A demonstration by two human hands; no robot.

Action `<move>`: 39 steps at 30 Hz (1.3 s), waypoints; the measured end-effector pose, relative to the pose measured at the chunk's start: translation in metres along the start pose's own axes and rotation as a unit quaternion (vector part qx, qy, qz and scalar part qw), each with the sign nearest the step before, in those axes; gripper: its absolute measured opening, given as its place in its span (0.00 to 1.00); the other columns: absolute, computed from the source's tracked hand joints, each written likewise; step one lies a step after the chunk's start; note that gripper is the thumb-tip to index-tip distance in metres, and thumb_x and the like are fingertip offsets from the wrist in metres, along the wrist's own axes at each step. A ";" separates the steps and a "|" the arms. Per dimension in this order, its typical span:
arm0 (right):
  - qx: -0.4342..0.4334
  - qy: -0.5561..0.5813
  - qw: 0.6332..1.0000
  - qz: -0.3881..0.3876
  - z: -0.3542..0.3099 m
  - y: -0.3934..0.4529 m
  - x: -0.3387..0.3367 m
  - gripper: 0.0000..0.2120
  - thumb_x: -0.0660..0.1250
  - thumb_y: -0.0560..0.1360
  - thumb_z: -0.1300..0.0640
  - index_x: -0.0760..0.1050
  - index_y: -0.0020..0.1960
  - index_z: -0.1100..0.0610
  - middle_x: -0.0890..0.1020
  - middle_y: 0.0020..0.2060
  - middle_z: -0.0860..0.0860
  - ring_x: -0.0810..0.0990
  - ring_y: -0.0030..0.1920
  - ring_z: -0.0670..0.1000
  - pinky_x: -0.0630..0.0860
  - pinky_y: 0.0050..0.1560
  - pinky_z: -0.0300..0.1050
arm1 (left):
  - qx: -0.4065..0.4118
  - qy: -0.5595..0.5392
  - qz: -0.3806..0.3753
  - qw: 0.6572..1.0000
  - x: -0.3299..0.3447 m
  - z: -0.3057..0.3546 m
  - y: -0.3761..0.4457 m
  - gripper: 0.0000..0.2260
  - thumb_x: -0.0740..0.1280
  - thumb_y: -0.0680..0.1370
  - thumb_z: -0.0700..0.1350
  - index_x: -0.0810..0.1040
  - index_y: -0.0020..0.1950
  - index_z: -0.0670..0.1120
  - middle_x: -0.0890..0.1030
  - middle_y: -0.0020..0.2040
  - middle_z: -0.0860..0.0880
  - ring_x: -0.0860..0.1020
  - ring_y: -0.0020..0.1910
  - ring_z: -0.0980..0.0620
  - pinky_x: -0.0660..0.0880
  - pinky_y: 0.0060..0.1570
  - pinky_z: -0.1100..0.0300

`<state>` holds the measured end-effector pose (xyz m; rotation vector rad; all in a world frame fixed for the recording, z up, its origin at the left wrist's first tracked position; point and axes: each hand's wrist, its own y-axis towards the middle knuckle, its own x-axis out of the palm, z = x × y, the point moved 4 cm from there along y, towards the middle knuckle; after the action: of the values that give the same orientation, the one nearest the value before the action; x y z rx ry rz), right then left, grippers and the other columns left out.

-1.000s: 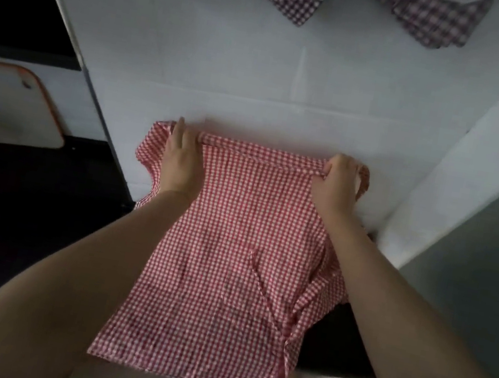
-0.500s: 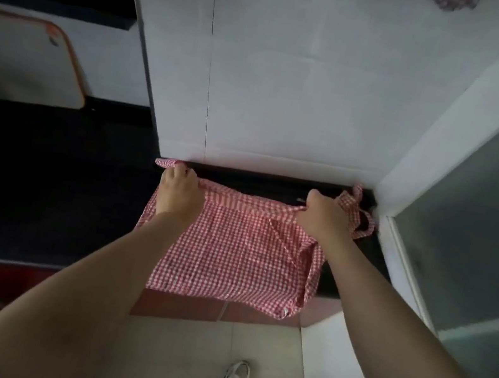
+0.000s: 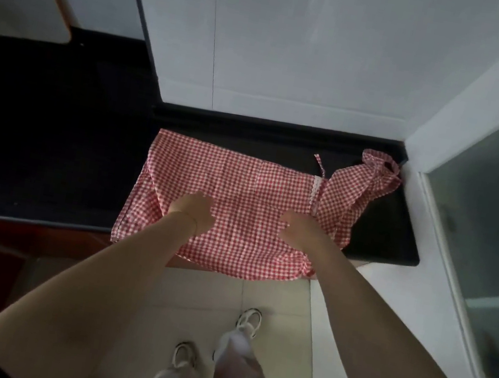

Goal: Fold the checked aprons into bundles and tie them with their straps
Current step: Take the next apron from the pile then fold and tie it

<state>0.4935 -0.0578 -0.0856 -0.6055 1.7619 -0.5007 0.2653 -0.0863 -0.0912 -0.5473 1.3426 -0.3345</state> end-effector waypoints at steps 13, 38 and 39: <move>0.027 -0.114 0.993 0.009 0.066 0.116 -0.014 0.48 0.63 0.75 0.33 0.37 0.80 0.47 0.37 0.79 0.56 0.44 0.79 0.62 0.50 0.76 0.67 | -0.009 -0.020 -0.061 0.998 0.021 0.035 0.091 0.35 0.61 0.79 0.61 0.46 0.80 0.60 0.39 0.81 0.50 0.44 0.79 0.40 0.56 0.72 0.35; -0.151 -0.085 0.984 0.040 -0.077 0.114 0.016 0.29 0.68 0.76 0.49 0.62 0.74 0.50 0.68 0.70 0.56 0.67 0.70 0.60 0.72 0.65 0.60 | -0.356 -0.313 0.132 0.871 0.002 -0.065 0.084 0.20 0.64 0.77 0.49 0.68 0.65 0.42 0.74 0.64 0.42 0.70 0.65 0.40 0.65 0.64 0.44; -0.135 -0.100 0.985 0.030 -0.082 0.112 0.023 0.32 0.69 0.76 0.46 0.59 0.75 0.50 0.65 0.72 0.57 0.64 0.72 0.61 0.70 0.67 0.61 | -0.340 -0.328 0.117 0.874 0.006 -0.073 0.086 0.20 0.65 0.76 0.51 0.69 0.63 0.42 0.76 0.61 0.43 0.73 0.62 0.40 0.67 0.63 0.45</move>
<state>0.3934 0.0165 -0.1507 -0.7612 1.6616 -0.1528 0.1889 -0.0310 -0.1534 -0.9652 0.8078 0.5252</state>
